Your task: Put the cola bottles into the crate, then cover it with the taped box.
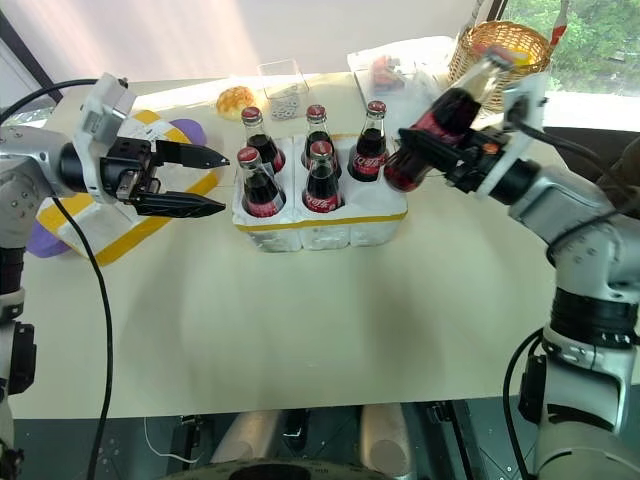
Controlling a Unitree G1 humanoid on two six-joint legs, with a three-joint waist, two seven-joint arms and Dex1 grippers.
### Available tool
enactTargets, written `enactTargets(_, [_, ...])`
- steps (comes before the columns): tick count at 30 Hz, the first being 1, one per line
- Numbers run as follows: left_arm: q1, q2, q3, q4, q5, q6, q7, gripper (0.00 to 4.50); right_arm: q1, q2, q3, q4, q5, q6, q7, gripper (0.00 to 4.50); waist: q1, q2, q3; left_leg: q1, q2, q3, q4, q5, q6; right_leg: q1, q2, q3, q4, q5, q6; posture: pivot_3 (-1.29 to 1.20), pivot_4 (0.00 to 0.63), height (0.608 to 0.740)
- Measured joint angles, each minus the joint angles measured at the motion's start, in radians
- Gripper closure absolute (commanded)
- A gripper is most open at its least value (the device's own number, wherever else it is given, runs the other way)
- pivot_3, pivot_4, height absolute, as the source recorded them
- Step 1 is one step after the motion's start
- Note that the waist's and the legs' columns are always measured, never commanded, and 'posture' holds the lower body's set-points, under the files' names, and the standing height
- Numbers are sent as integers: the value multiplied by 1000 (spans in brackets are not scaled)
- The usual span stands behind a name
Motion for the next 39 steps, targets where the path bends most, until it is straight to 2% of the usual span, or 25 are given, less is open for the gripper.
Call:
enactTargets(4, [3, 0, 6, 0, 0, -1, 15, 0, -52, -7, 83, 69, -76, -60, 90, 1640, -2, 0, 0, 0, -1, 0, 0, 0, 0, 0, 0, 0, 1, 0, 0, 0, 150, 740])
enactTargets(12, [41, 2, 36, -23, -2, 1, 38, 0, -64, 24, 177, 108, -158, -111, 171, 1640, -4, 0, 0, 0, -1, 0, 0, 0, -1, -2, -1, 0, 2, 0, 0, 0, 150, 740])
enactTargets(20, [96, 20, 76, -73, -21, 7, 67, 0, -114, 55, 340, 257, -362, -242, 234, 1640, -5, -1, 0, -1, -1, 0, 0, 2, -4, -3, -1, 0, 2, 0, 0, 0, 150, 740])
enactTargets(22, [110, 21, 80, -93, -23, 9, 77, 0, -145, 72, 345, 314, -390, -257, 242, 602, -8, -1, 0, 0, -1, 0, 0, 2, -4, -2, 0, 0, 3, 0, 0, 0, 150, 740])
enactTargets(24, [144, 24, 102, -125, -26, 16, 99, 0, -159, 80, 346, 343, -400, -283, 255, 39, -10, -1, -1, 2, -1, 0, 0, 1, -3, -1, 0, 1, 3, 0, 0, 0, 150, 740])
enactTargets(30, [289, 78, 186, -202, -15, 18, 192, 0, -164, 51, 333, 338, -423, -280, 265, 39, -2, -2, -1, 1, -1, -1, 0, 1, -3, -2, 0, 1, 4, 0, 0, 0, 150, 740])
enactTargets(32, [368, 107, 224, -237, 35, -12, 250, 0, -146, 0, 308, 273, -397, -226, 289, 39, 1, -1, -1, -1, -1, -2, 0, 1, -3, -4, -1, 1, 3, 0, 0, 0, 150, 740])
enactTargets(35, [513, 143, 301, -261, 135, -51, 353, 0, -103, -136, 206, 147, -316, -126, 343, 39, 3, -1, 0, -1, -2, -2, -2, 1, -3, -4, -1, 2, 3, 0, 0, 0, 150, 740])
enactTargets(39, [632, 170, 400, -312, 234, -75, 473, 0, -71, -241, 86, 23, -191, -17, 409, 39, -1, -1, 0, -1, -1, -1, -2, -1, 0, -2, -2, 2, -1, 0, 0, 0, 150, 740])
